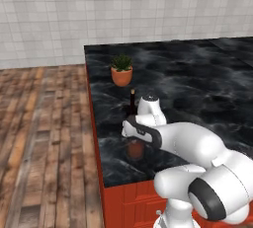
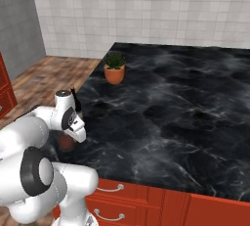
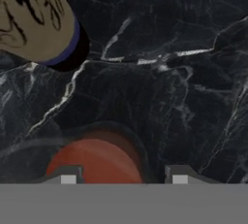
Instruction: Place the microwavable item in the microwave. Then, close the microwave door and press the start button.
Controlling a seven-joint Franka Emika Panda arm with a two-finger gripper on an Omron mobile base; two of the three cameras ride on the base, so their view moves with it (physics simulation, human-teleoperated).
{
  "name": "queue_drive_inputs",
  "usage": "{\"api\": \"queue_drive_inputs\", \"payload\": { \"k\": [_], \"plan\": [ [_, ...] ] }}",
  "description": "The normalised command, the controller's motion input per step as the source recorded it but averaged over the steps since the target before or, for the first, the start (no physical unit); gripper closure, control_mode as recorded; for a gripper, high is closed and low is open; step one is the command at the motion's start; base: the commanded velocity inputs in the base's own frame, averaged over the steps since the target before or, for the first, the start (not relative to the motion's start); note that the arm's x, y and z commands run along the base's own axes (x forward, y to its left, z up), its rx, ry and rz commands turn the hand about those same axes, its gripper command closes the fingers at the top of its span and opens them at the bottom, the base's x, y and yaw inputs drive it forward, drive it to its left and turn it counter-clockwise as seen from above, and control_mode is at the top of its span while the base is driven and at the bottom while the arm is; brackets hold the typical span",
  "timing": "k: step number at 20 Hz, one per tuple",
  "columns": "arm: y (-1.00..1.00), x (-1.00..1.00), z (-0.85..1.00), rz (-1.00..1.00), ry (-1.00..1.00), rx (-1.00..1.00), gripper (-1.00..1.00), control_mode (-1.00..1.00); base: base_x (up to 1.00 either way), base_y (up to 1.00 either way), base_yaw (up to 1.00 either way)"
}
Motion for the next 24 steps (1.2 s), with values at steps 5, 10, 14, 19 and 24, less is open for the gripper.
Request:
{"api": "queue_drive_inputs", "payload": {
  "k": [5, 10, 14, 19, 24],
  "plan": [
    [0.00, -0.31, -0.20, 0.00, -0.05, 0.00, 1.00, -1.00, 0.00, 0.00, 0.00],
    [0.00, -0.17, 0.00, 0.00, 0.00, 0.00, 1.00, -1.00, 0.00, 0.00, 0.00],
    [-0.05, -0.36, 0.37, 0.00, -0.04, 0.00, 1.00, -1.00, 0.00, 0.00, 0.00],
    [-0.10, -0.39, 0.70, 0.00, -0.07, 0.00, 1.00, -1.00, 0.00, 0.00, 0.00],
    [-0.18, -0.38, 0.96, 0.00, -0.09, 0.00, 1.00, -1.00, 0.00, 0.00, 0.00]
  ]
}}
